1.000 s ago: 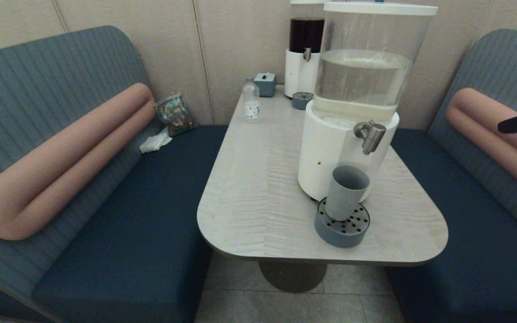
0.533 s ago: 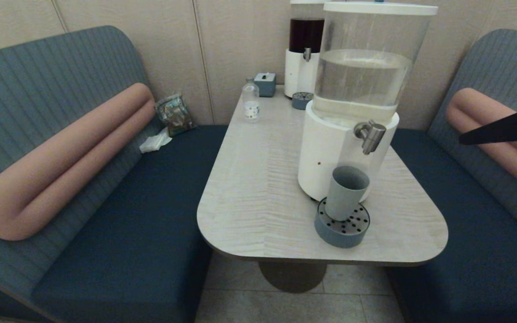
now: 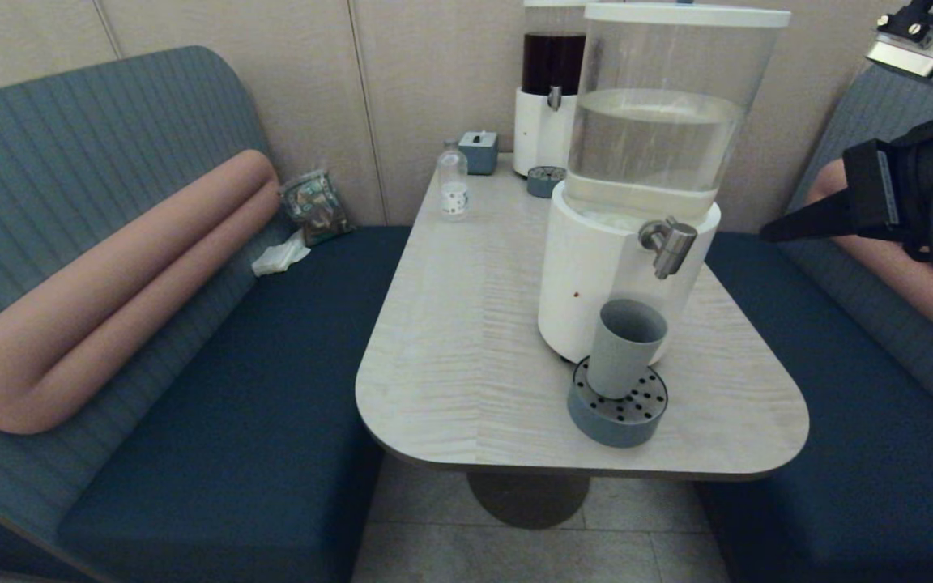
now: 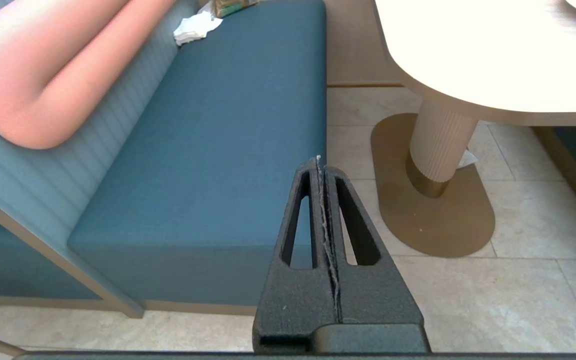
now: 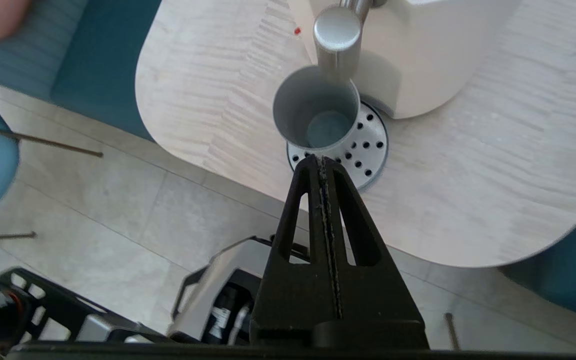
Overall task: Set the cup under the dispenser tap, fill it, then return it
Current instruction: Turn on the faucet
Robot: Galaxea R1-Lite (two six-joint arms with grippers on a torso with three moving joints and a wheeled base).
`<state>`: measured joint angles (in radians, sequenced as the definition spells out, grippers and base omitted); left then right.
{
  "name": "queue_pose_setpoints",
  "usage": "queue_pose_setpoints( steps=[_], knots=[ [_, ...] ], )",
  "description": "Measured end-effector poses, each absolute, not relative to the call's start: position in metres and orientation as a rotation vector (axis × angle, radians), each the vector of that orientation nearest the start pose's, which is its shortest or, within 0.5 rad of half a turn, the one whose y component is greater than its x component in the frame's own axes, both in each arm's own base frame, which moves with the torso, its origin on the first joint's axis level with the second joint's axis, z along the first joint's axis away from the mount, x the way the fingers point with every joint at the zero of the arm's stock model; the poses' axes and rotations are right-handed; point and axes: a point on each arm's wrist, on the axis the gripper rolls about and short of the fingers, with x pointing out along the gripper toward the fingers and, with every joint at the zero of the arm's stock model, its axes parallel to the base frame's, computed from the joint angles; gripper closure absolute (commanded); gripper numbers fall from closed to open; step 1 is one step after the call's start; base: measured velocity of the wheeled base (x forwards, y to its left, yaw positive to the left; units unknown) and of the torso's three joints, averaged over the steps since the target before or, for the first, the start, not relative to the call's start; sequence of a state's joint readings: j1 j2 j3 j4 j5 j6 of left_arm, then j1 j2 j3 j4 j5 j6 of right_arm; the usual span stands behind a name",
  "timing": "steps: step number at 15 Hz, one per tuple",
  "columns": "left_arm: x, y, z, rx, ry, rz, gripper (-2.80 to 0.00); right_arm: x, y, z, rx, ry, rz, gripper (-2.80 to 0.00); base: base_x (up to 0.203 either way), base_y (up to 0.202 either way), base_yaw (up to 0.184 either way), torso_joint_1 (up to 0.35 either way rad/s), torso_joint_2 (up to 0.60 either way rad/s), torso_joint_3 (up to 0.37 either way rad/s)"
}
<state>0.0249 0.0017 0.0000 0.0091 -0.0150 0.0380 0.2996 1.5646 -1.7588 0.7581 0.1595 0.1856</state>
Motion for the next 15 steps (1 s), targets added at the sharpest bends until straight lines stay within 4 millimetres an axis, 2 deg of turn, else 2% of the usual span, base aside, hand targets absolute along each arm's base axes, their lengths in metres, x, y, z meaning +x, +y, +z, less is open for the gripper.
queue_pose_setpoints(
  steps=[15],
  knots=[
    [-0.023,-0.001,0.075,0.038,0.011,0.009,0.0,0.271,0.09,0.339,0.141,0.651,0.391,0.0,0.0,0.0,0.0,0.0,0.0,0.0]
  ],
)
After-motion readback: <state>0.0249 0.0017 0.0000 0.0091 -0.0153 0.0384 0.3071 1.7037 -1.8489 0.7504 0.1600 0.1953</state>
